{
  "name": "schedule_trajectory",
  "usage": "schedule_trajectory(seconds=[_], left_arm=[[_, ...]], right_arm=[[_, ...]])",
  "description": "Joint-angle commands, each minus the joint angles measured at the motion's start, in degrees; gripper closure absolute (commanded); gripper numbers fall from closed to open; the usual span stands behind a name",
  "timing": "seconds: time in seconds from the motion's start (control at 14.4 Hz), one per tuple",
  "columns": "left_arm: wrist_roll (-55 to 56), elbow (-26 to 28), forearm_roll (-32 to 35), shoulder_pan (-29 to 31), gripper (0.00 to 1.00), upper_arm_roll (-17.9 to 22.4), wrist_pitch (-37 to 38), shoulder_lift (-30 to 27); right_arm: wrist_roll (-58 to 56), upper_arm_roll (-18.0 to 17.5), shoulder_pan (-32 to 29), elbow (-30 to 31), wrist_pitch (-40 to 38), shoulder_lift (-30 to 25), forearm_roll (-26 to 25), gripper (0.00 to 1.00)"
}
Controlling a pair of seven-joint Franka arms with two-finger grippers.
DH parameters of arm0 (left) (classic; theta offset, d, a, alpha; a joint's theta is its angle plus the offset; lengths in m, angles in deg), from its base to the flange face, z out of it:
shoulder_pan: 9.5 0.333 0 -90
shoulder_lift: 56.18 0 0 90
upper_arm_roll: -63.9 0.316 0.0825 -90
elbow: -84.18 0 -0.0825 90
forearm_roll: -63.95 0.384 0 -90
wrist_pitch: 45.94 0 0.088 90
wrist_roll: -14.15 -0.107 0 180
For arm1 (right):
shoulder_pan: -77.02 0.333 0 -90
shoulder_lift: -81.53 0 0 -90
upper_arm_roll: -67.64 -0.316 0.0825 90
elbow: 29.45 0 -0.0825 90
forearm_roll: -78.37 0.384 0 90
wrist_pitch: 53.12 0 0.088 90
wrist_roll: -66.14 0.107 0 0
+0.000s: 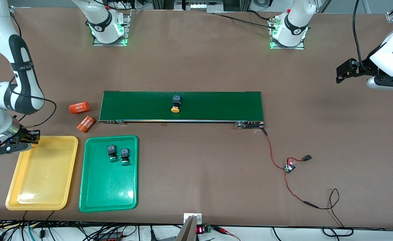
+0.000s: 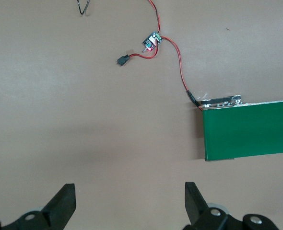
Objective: Sort buttons by color to trays
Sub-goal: 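Carry the yellow button to the yellow tray and release it with the right gripper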
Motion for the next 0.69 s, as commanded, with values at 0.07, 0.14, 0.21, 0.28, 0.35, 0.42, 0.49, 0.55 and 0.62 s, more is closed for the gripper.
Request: schedule_trajectory(seconds=[0.07,0.14,0.21,0.28,0.35,0.42,0.49,0.55,0.62], left_arm=[[-1.0,-1.5,-0.7,-0.2,0.0,0.2,1.1,0.5],[-1.0,-1.5,-0.7,-0.2,0.0,0.2,1.1,0.5],[-1.0,-1.5,-0.7,-0.2,0.0,0.2,1.1,0.5],[-1.0,-1.5,-0.7,-0.3,0.0,0.2,1.1,0.5],[-1.0,-1.5,-0.7,-0.3,0.0,0.2,1.1,0.5],[-1.0,-1.5,-0.7,-0.3,0.0,0.2,1.1,0.5],[-1.0,-1.5,-0.7,-0.3,0.0,0.2,1.1,0.5],[-1.1,-1.5,-0.7,-0.3,0.0,0.2,1.1,0.5],[-1.0,-1.5,-0.7,-0.3,0.0,0.2,1.1,0.5]], right_arm=[[-1.5,-0.3,-1.1,-4.7,1.9,4.8,0.1,0.93],[-1.4,-0.3,-1.1,-5.5,4.0,6.3,0.2,0.93],[-1.4,-0.3,-1.2,-5.5,6.8,7.6,0.2,0.93],[-1.4,-0.3,-1.9,-5.5,9.3,8.5,0.3,0.93],[-1.0,-0.3,-2.1,-5.5,9.9,8.9,0.4,0.91],[-0.8,-0.3,-2.1,-5.5,9.9,9.0,0.4,0.88],[-0.6,-0.3,-2.1,-5.5,9.9,9.0,0.6,0.74],[-0.8,-0.3,-2.0,-5.5,9.9,9.0,0.6,0.63],[-0.7,-0.3,-2.0,-5.3,9.9,8.8,0.5,0.6]])
